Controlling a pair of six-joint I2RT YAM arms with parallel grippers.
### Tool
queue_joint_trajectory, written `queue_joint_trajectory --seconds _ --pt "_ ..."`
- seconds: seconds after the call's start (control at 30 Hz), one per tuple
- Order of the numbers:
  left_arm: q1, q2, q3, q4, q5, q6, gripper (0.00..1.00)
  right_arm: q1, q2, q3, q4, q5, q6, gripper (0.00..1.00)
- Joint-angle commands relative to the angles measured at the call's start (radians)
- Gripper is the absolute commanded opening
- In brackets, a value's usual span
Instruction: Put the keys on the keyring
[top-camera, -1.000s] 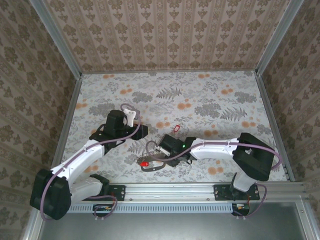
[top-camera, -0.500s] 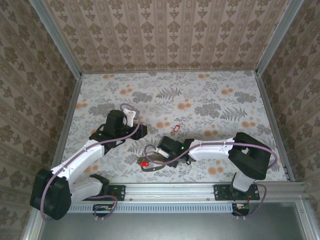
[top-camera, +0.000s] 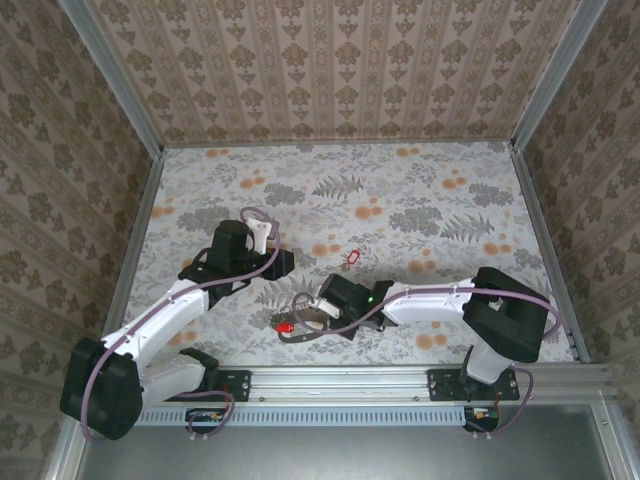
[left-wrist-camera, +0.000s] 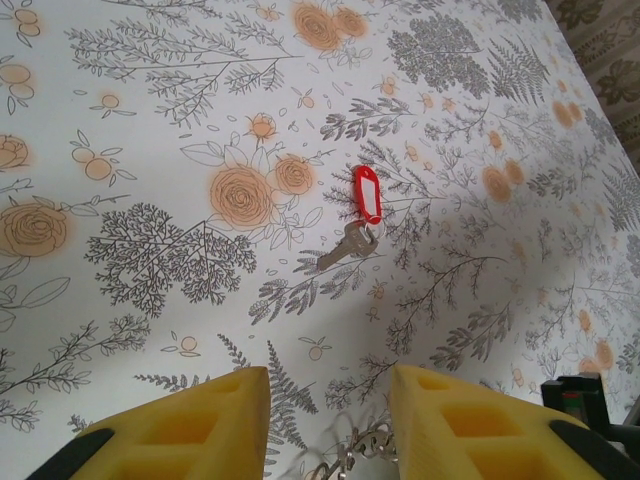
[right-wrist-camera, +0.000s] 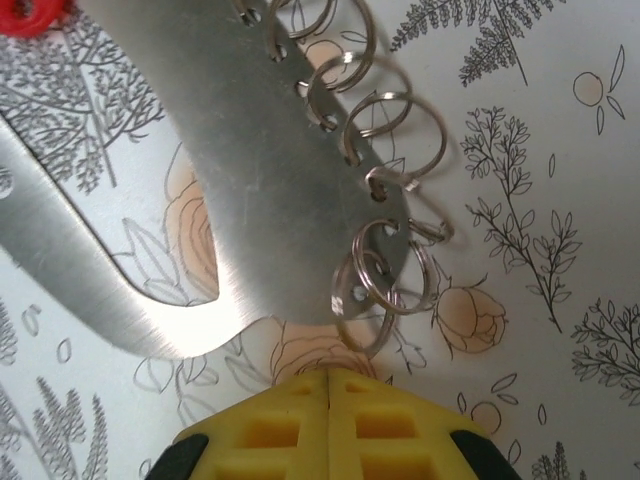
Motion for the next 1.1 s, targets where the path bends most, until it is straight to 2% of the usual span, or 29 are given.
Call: queue_joint_trajectory --seconds 0.0,0.17,0.33,0.8,0.93,1.07 --pt "0.009 -0.015 0.005 -0.014 0.012 -0.009 0.37 0.015 -0.067 -0.03 0.031 -0.034 -0.025 0.09" --pt "0.009 -0.02 0.002 -0.014 0.012 -0.014 0.37 0.021 -0.091 -0.038 0.041 -0.007 -0.043 0.27" --pt "0.009 -0.04 -0.003 -0.027 0.006 -0.017 0.37 0.022 -0.039 0.003 0.015 0.013 -0.08 0.34" --pt "0.009 -0.054 -0.004 -0.041 -0.003 -0.014 0.37 0.028 0.065 0.071 0.045 0.017 -0.112 0.26" --pt "0.008 -0.058 -0.005 -0.043 -0.003 -0.014 0.37 0.027 0.096 0.092 0.054 0.015 -0.102 0.16" --pt "0.009 -0.061 -0.006 -0.044 -0.005 -0.012 0.37 0.026 0.1 0.092 0.06 0.027 -0.092 0.13"
